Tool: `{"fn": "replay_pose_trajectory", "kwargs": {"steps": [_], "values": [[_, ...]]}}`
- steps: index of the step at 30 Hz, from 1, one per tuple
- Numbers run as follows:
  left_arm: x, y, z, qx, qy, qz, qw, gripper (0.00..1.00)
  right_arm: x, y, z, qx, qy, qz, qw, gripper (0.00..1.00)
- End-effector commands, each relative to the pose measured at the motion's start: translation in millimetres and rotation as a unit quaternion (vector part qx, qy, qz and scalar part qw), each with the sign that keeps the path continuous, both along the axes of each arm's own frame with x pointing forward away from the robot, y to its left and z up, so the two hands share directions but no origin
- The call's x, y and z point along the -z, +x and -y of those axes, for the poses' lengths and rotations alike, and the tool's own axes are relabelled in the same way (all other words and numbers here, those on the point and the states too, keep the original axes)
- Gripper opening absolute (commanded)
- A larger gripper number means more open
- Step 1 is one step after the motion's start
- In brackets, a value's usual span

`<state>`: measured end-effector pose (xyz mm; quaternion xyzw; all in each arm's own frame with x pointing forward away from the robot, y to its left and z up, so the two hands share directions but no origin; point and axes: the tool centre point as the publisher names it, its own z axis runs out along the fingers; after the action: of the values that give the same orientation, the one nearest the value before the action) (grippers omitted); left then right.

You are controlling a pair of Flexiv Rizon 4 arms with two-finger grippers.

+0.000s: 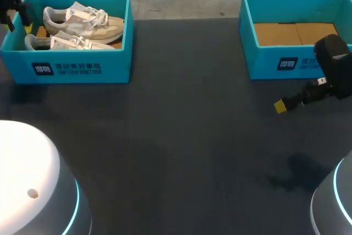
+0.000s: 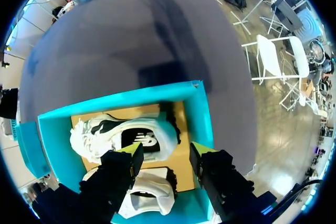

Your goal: Take the shoe out of the shoebox, open the shoe tongue, remove and reinsert the insole, then place the shoe into the shoebox

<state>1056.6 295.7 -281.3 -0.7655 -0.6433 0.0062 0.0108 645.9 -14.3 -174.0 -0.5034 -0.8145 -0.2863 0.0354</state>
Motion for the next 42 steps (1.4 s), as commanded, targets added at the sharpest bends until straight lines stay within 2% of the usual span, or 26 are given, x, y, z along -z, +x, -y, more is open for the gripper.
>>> {"fn": "replay_pose_trajectory", "kwargs": {"steps": [1,4,10,12,15,17,24,33,42], "values": [[14,-1.1,0,0.003,-0.001,0.018,1.000,0.52,1,-2.0,1,0.001,0.000,0.001,1.000,1.00],[23,1.3,0,0.006,-0.002,0.015,1.000,0.49,1,-2.0,1,0.001,0.000,0.001,1.000,1.00],[36,4.3,-1,0.013,0.002,0.015,1.000,0.54,1,-2.0,1,0.001,0.000,0.001,1.000,1.00],[40,5.5,-2,0.012,0.002,0.018,1.000,0.51,1,-2.0,1,0.001,0.000,0.001,1.000,1.00],[45,8.4,-2,0.015,-0.002,0.016,1.000,0.55,1,-2.0,1,0.001,0.000,0.001,1.000,1.00],[49,10.8,-1,0.016,-0.003,0.015,1.000,0.54,1,-2.0,1,0.001,0.000,0.001,1.000,1.00],[63,16.4,0,0.027,-0.005,0.018,0.999,0.69,1,-2.0,1,0.001,0.000,0.001,1.000,1.00],[79,27.1,3,0.025,-0.008,0.011,1.000,0.61,1,-2.0,1,0.001,0.000,0.001,1.000,1.00],[95,31.3,3,0.031,-0.002,0.004,1.000,0.64,1,-2.0,1,0.001,0.000,0.001,1.000,1.00]]}}
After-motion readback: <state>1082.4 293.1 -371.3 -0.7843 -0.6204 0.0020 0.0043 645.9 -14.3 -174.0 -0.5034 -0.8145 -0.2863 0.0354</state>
